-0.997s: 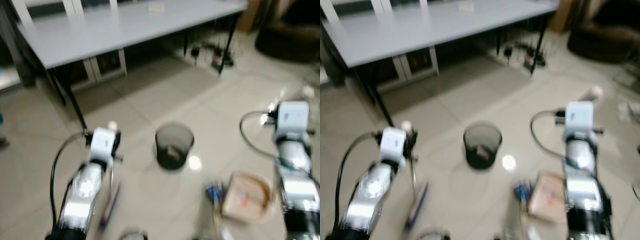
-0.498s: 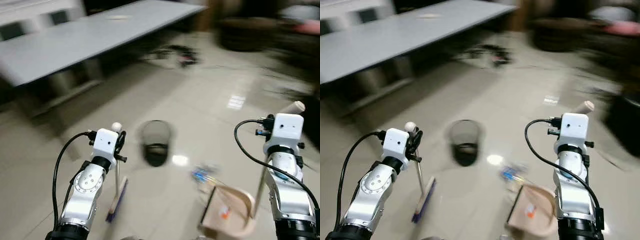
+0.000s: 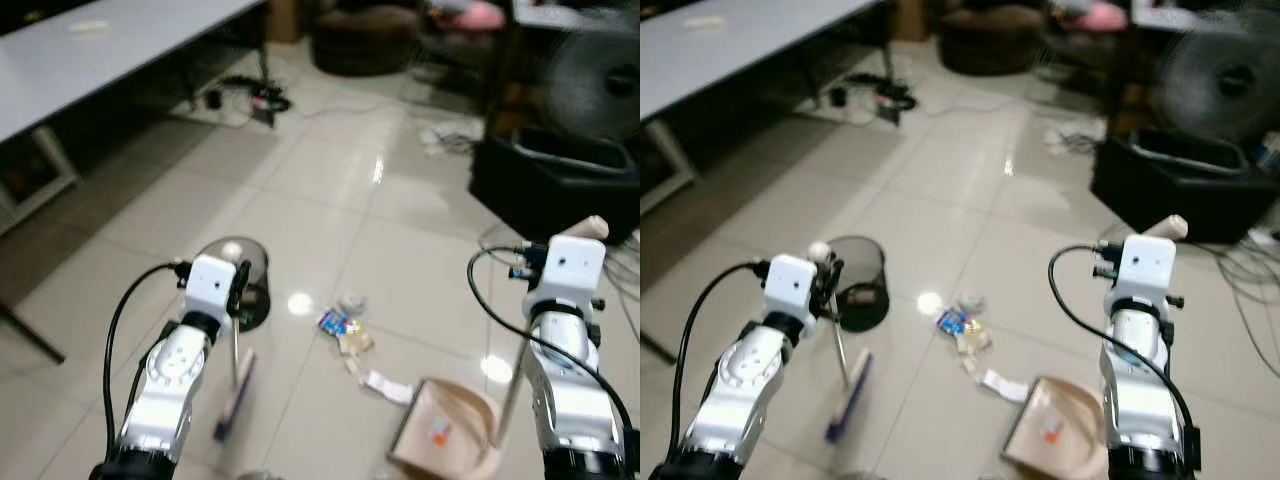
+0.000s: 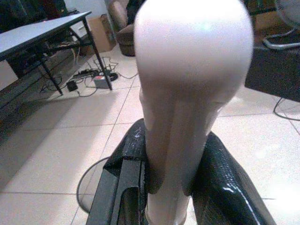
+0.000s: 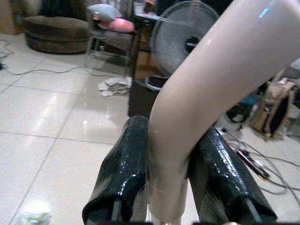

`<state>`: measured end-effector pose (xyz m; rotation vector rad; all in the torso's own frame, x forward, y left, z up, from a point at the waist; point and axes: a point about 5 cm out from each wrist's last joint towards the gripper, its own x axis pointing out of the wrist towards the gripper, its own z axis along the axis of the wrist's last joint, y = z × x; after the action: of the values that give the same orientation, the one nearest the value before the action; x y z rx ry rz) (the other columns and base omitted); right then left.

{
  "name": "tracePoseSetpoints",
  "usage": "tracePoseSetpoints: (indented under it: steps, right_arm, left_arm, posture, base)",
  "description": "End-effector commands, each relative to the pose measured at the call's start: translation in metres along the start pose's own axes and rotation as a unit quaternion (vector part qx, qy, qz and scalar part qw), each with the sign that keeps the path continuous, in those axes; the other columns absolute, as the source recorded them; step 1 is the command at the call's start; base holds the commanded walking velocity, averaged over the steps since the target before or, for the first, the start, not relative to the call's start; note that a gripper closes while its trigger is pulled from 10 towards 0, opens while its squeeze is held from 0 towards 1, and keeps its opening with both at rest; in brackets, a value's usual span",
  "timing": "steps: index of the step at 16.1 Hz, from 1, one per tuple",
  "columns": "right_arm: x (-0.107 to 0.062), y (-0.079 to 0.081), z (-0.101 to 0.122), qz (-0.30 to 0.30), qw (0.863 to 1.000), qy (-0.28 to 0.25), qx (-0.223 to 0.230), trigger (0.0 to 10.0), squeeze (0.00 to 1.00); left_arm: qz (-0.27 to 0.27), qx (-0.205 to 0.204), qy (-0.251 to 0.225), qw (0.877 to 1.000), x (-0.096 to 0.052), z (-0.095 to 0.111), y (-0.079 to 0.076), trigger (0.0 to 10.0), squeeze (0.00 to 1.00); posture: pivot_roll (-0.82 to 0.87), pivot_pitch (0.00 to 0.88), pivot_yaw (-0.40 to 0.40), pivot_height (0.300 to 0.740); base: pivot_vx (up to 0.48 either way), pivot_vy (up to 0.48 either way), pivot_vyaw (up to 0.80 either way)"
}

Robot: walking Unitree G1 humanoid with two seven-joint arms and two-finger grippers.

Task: Sweep floor

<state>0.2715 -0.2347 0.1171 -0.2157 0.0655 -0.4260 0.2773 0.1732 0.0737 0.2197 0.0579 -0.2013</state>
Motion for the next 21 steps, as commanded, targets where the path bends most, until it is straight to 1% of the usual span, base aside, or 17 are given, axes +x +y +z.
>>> tracePoseSetpoints:
  steps: [1,3,5,8,9,13,15,17,19,20,21]
  right_arm:
    - [0.001,0.001,0.008,0.001,1.0,-0.01,0.004,10.0,0.0]
    - [0.002,0.004,0.009,0.003,1.0,-0.011,0.005,10.0,0.0]
    - [0.0,0.006,0.008,0.004,1.0,-0.009,0.006,10.0,0.0]
    - [0.001,0.007,0.008,0.004,1.0,-0.008,0.009,10.0,0.0]
    - [0.002,0.008,0.009,0.012,1.0,-0.014,-0.003,10.0,0.0]
    - [0.001,0.015,0.011,0.027,0.999,-0.024,-0.016,10.0,0.0]
    - [0.0,0.017,0.011,0.034,0.999,-0.025,-0.01,10.0,0.0]
    - [0.0,0.022,0.013,0.054,0.998,-0.032,-0.02,10.0,0.0]
    - [0.001,0.026,0.011,0.06,0.998,-0.02,0.001,10.0,0.0]
    - [0.002,0.027,0.01,0.062,0.998,-0.016,0.003,10.0,0.0]
    - [0.002,0.028,0.009,0.06,0.998,-0.016,-0.007,10.0,0.0]
  left_arm:
    - [0.013,0.004,-0.029,0.999,0.005,0.014,0.005,10.0,0.0]
    - [0.02,-0.001,-0.034,0.999,0.006,0.016,0.007,10.0,0.0]
    - [0.017,0.003,-0.029,0.999,0.005,0.013,0.006,10.0,0.0]
    - [0.02,0.002,-0.034,0.999,0.009,0.017,0.007,10.0,0.0]
    - [0.021,0.001,-0.035,0.999,0.01,0.017,0.006,10.0,0.0]
    - [0.016,0.003,-0.035,0.999,0.012,0.018,0.005,10.0,0.0]
    - [0.014,0.004,-0.035,0.999,0.012,0.017,0.003,10.0,0.0]
    - [0.011,0.004,-0.034,0.999,0.014,0.018,0.001,10.0,0.0]
    - [0.008,0.006,-0.038,0.999,0.015,0.02,-0.002,10.0,0.0]
    - [0.013,0.006,-0.04,0.999,0.015,0.021,0.0,10.0,0.0]
    - [0.013,0.01,-0.041,0.999,0.016,0.021,0.0,10.0,0.0]
  posture:
    - [-0.04,0.0,0.019,0.74]
    - [-0.04,0.0,0.019,0.74]
    - [-0.05,0.0,0.027,0.74]
    - [-0.05,0.008,0.022,0.74]
    - [-0.05,0.009,0.028,0.74]
    - [-0.06,0.017,0.045,0.74]
    - [-0.05,0.008,0.043,0.74]
    - [-0.05,0.002,0.041,0.74]
    - [-0.04,0.005,0.031,0.74]
    - [-0.04,0.0,0.031,0.74]
    - [-0.04,0.004,0.032,0.74]
  base:
    - [0.0,0.0,-0.8]
    - [0.0,0.0,-0.8]
    - [0.0,0.0,-0.8]
    - [0.0,0.0,-0.54]
    - [0.244,0.0,0.0]
    - [0.251,0.0,0.0]
    - [0.261,0.0,0.0]
    - [0.276,0.0,0.0]
    - [0.281,0.0,0.0]
    - [0.285,0.0,-0.8]
    - [0.281,0.0,-0.8]
